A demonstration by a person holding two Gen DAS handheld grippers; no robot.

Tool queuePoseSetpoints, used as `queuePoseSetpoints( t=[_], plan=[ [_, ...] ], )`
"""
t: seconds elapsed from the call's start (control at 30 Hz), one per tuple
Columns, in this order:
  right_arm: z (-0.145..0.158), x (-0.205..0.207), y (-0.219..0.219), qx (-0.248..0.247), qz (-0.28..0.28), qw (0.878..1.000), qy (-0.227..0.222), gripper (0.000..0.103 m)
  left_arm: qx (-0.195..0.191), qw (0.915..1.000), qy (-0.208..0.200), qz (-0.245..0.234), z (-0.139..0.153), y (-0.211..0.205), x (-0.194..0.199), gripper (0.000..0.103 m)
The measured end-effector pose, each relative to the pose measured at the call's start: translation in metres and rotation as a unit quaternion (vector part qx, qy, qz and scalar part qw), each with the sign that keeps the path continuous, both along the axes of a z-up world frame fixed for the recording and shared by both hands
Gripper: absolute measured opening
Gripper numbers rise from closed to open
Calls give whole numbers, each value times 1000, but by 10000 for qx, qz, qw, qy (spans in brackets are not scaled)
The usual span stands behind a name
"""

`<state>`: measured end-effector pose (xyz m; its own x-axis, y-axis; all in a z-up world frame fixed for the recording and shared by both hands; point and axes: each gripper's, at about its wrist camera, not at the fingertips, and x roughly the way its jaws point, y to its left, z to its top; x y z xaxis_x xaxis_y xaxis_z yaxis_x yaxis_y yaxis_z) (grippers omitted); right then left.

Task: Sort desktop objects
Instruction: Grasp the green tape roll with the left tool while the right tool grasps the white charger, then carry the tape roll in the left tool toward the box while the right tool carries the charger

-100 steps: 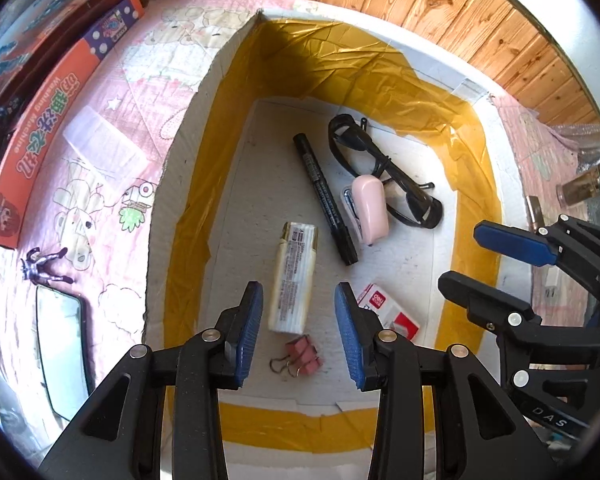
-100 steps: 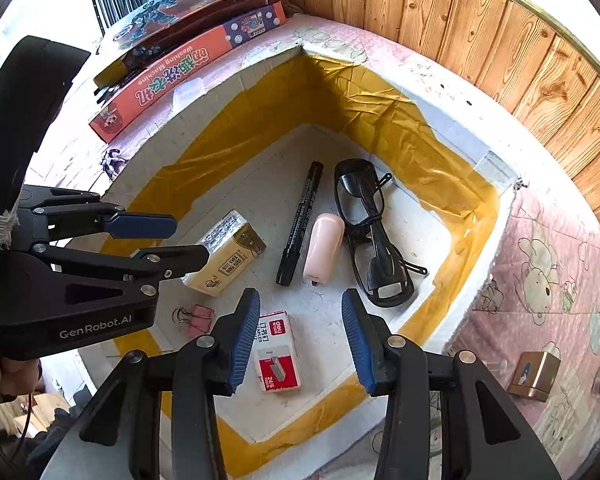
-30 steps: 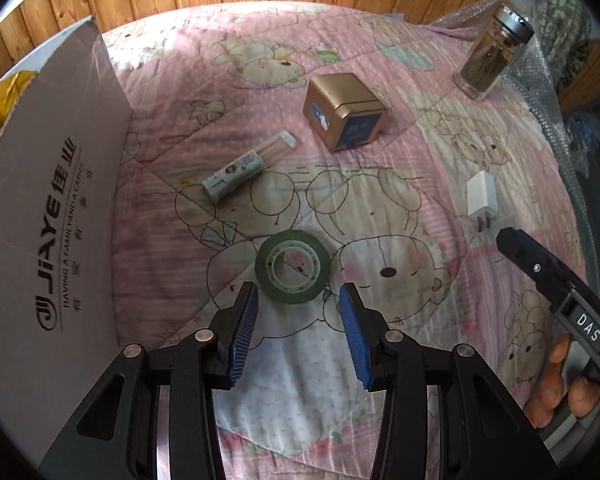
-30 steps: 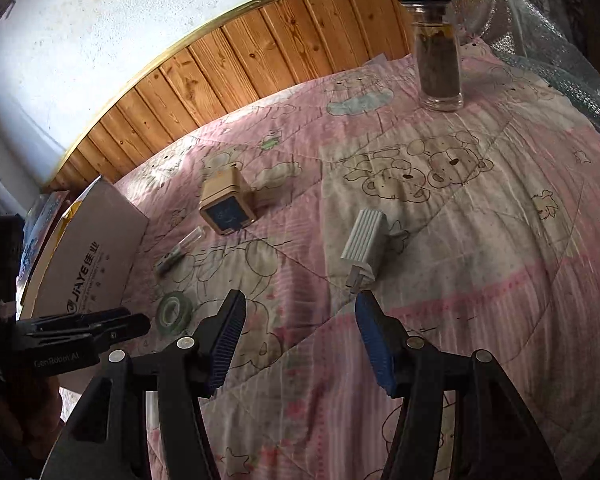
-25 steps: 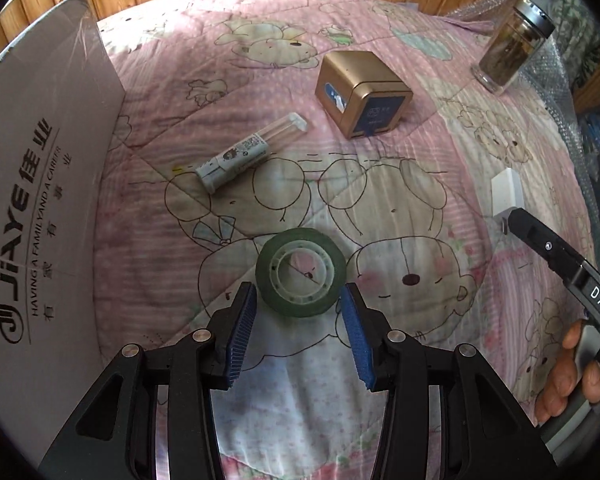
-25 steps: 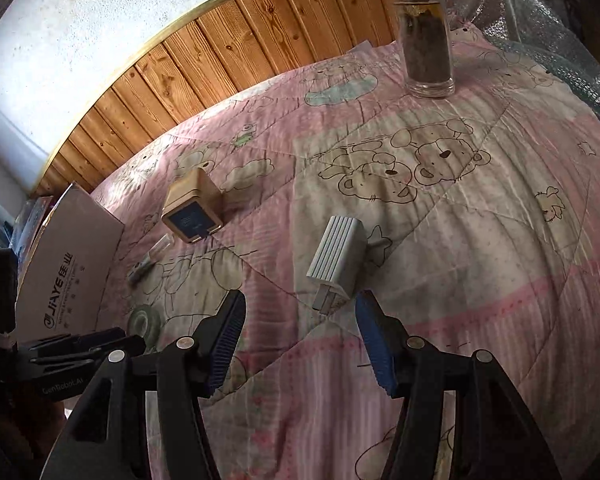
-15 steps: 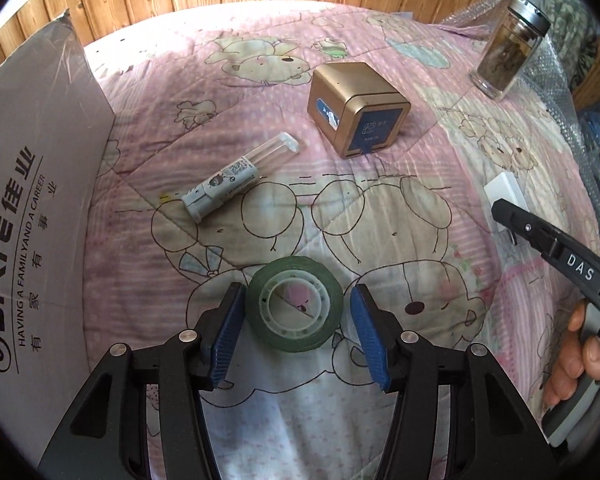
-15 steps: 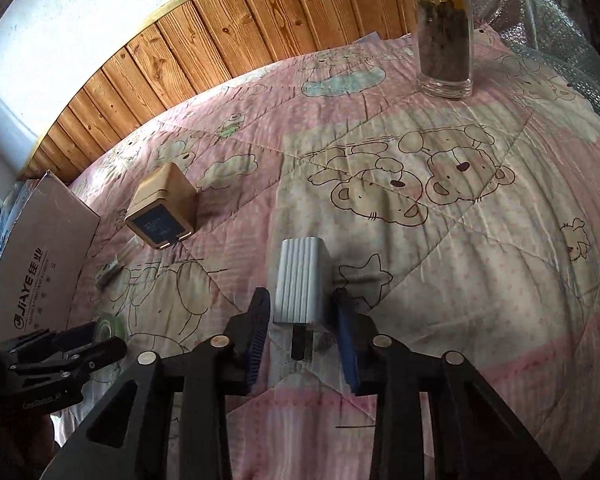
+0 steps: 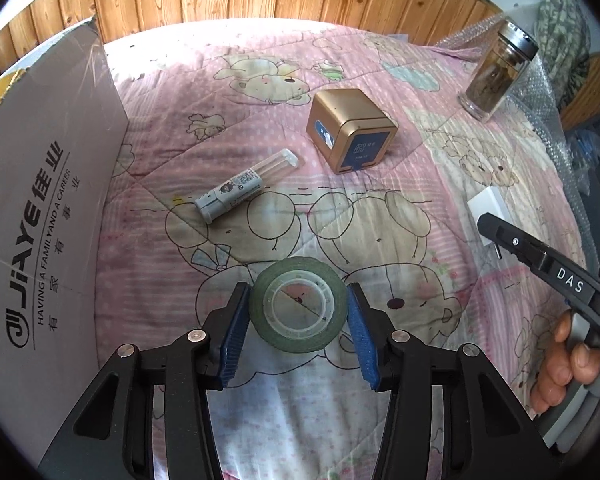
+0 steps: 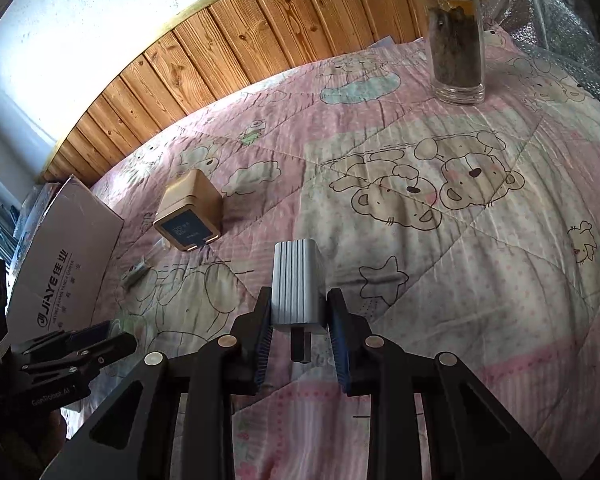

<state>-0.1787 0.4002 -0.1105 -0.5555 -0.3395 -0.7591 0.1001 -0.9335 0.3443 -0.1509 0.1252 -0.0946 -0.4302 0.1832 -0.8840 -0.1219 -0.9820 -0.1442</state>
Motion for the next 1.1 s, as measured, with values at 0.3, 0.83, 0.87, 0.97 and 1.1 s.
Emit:
queuePoseSetpoints(
  t=[0.3,0.83,0.87,0.97,1.1],
  plan=[
    [14,29,-21,7,212,9998,55,28,-9,9997,235,-50,31,-3,28,49],
    [38,94,-64,164,584,9980,199,28,244,9982,542,-22,75,-19,89,49],
    [40,97,-66,174,609,9978,214,28,259,9980,570,-14,78,-20,92,49],
    [46,108,-73,206,660,9972,273,28,313,9974,647,-2,86,-25,102,49],
    [55,121,-82,231,719,9965,372,28,386,9962,782,35,98,-33,114,49]
  ],
)
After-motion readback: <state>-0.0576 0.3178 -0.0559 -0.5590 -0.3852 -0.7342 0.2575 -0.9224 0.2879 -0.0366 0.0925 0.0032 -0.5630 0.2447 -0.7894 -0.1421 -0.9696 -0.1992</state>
